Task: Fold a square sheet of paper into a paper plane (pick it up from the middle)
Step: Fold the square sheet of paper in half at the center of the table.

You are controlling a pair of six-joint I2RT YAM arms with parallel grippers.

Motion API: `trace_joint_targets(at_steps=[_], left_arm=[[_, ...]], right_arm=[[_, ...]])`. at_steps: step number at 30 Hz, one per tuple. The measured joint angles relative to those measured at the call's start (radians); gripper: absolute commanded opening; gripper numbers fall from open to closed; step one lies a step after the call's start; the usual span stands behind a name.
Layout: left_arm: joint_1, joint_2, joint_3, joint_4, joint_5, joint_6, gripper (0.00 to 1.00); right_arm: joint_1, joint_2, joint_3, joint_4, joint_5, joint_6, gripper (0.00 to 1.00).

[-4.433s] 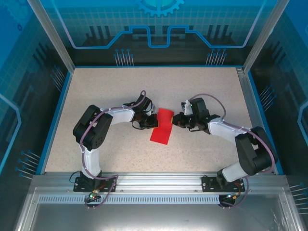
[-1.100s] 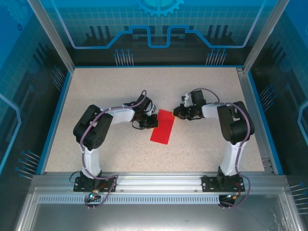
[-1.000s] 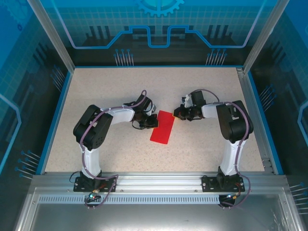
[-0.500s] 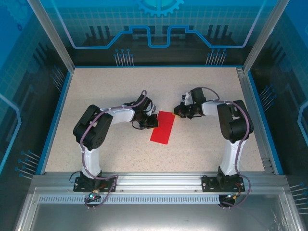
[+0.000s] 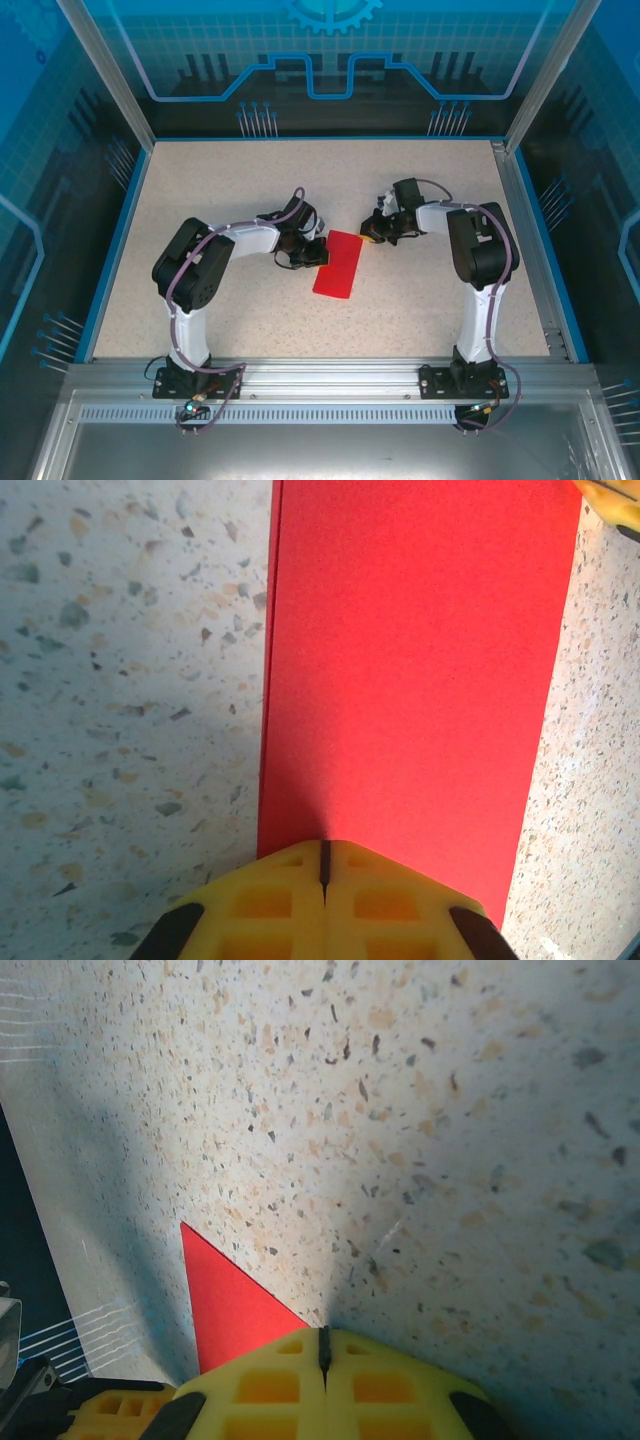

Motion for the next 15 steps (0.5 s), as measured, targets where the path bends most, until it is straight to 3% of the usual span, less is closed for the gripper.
trace_joint_targets(at_steps=[8, 15], left_arm=[[0.000, -0.003, -0.005, 0.008, 0.000, 0.000, 0.00], [0.000, -0.012, -0.029, 0.041, 0.006, -0.021, 0.00]], right_arm=[[0.000, -0.014, -0.010, 0.005, 0.009, -0.020, 0.07], [0.000, -0.138, -0.060, -0.011, 0.068, -0.076, 0.11]])
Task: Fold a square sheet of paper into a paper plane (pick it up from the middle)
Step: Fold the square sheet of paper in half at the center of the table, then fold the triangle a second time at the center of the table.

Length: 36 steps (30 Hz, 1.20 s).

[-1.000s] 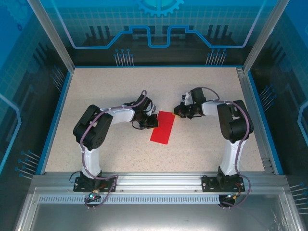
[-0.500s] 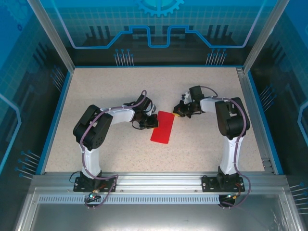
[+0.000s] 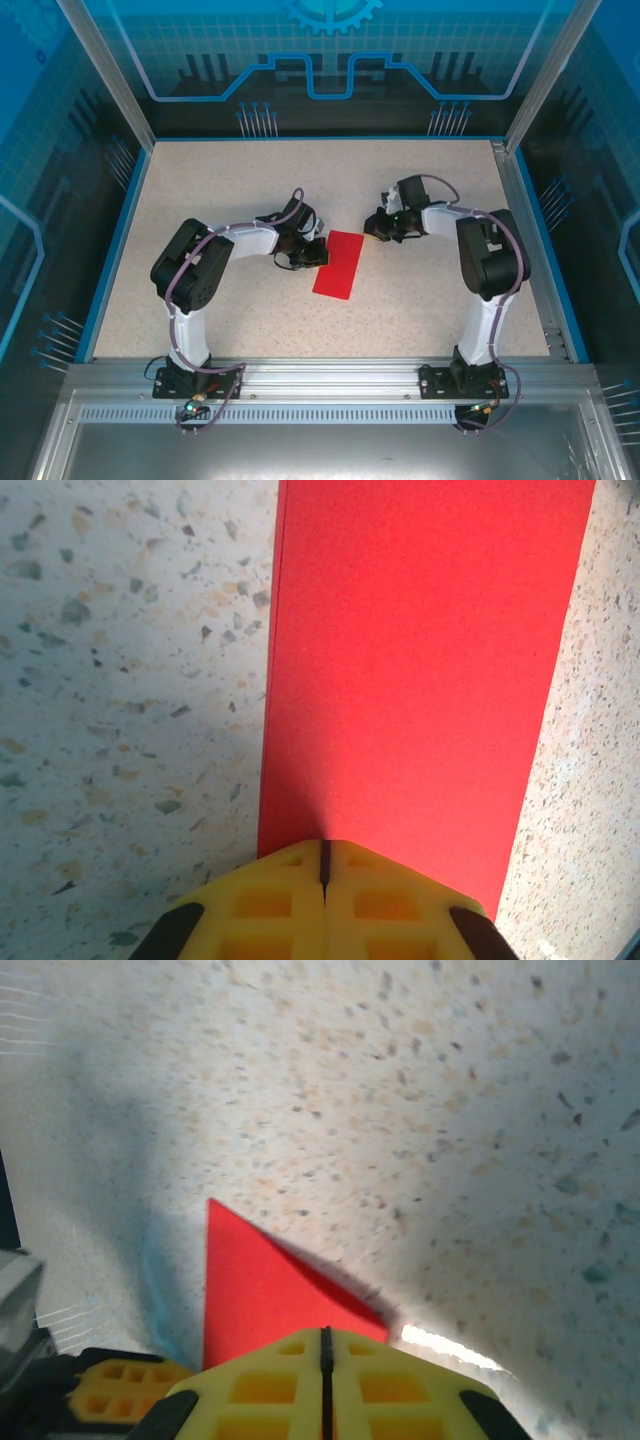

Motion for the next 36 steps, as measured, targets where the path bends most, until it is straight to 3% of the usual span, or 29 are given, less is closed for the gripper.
trace_joint_targets(at_steps=[7, 12, 14, 21, 29, 36], left_arm=[[0.000, -0.021, -0.054, 0.073, 0.030, -0.090, 0.00], [-0.001, -0.059, -0.137, 0.151, 0.072, -0.190, 0.00], [-0.003, -0.085, -0.171, 0.161, 0.072, -0.217, 0.10], [0.005, -0.184, -0.218, 0.121, 0.049, -0.254, 0.29], [0.089, -0.215, -0.218, 0.125, 0.089, -0.269, 0.39], [0.099, -0.214, -0.218, 0.131, 0.127, -0.272, 0.42]], right_arm=[[0.012, -0.139, -0.075, 0.014, 0.017, -0.002, 0.15], [0.084, -0.187, -0.177, 0.004, 0.053, 0.021, 0.19], [0.125, -0.219, -0.215, -0.003, 0.079, 0.033, 0.20], [0.235, -0.353, -0.330, -0.014, 0.167, 0.101, 0.28], [0.278, -0.369, -0.394, 0.025, 0.168, 0.172, 0.33], [0.278, -0.346, -0.386, 0.064, 0.146, 0.189, 0.33]])
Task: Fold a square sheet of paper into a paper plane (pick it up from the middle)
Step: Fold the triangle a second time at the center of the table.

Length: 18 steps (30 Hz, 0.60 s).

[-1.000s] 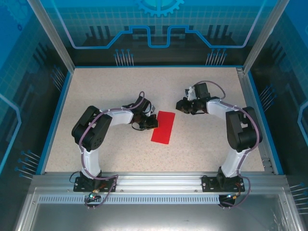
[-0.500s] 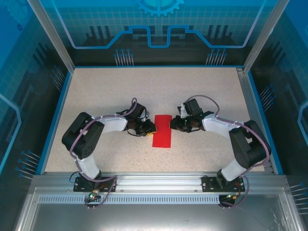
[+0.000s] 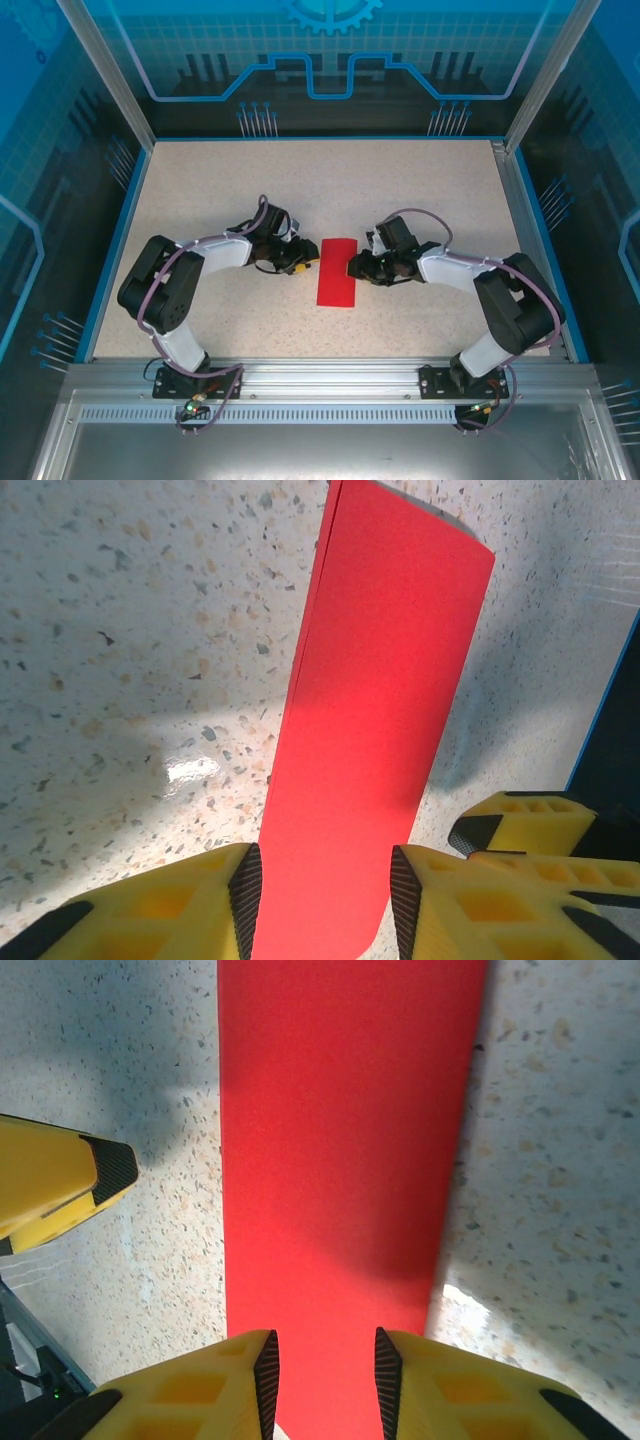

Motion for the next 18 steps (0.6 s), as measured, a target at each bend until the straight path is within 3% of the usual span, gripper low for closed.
trace_joint_targets(at_steps=[18], left_arm=[[-0.002, 0.041, 0.007, -0.004, 0.060, 0.004, 0.47]], right_arm=[[0.000, 0.104, 0.012, 0.026, -0.008, 0.004, 0.31]])
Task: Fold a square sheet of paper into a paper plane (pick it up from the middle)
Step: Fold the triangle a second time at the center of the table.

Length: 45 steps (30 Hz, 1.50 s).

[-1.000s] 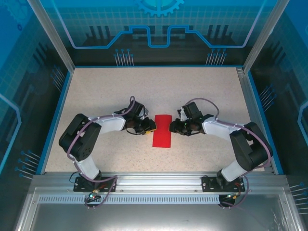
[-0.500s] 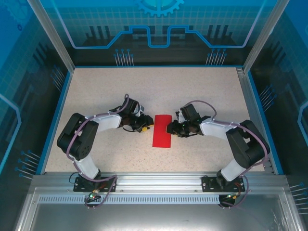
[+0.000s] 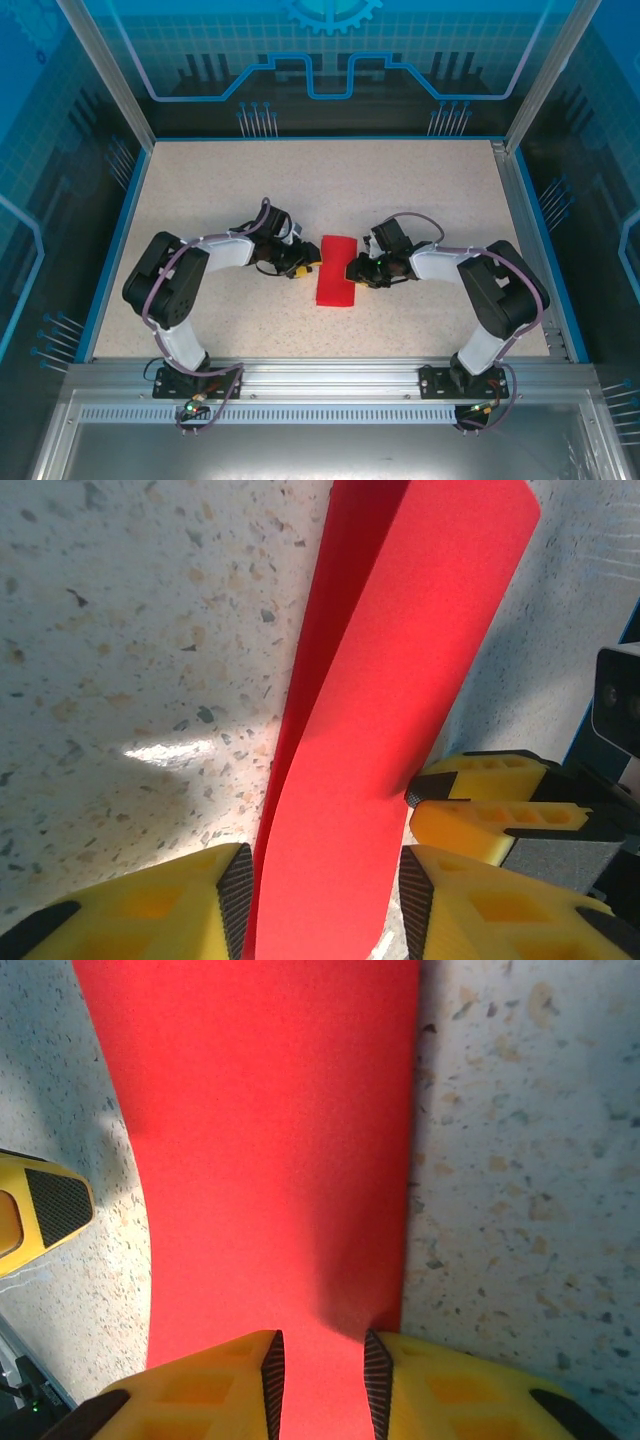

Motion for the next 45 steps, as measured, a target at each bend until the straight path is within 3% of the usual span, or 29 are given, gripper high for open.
trace_joint_targets(at_steps=[18, 37, 45], left_arm=[[-0.079, -0.023, -0.054, -0.049, 0.014, -0.062, 0.51], [-0.120, -0.045, -0.069, -0.045, 0.005, -0.109, 0.44], [-0.119, -0.031, -0.080, 0.061, 0.013, -0.161, 0.43]], right_arm=[[0.000, -0.001, -0.001, -0.002, 0.008, -0.008, 0.30], [0.000, -0.002, -0.002, -0.002, 0.008, -0.016, 0.30], [0.000, -0.005, -0.010, 0.012, 0.005, -0.015, 0.30]])
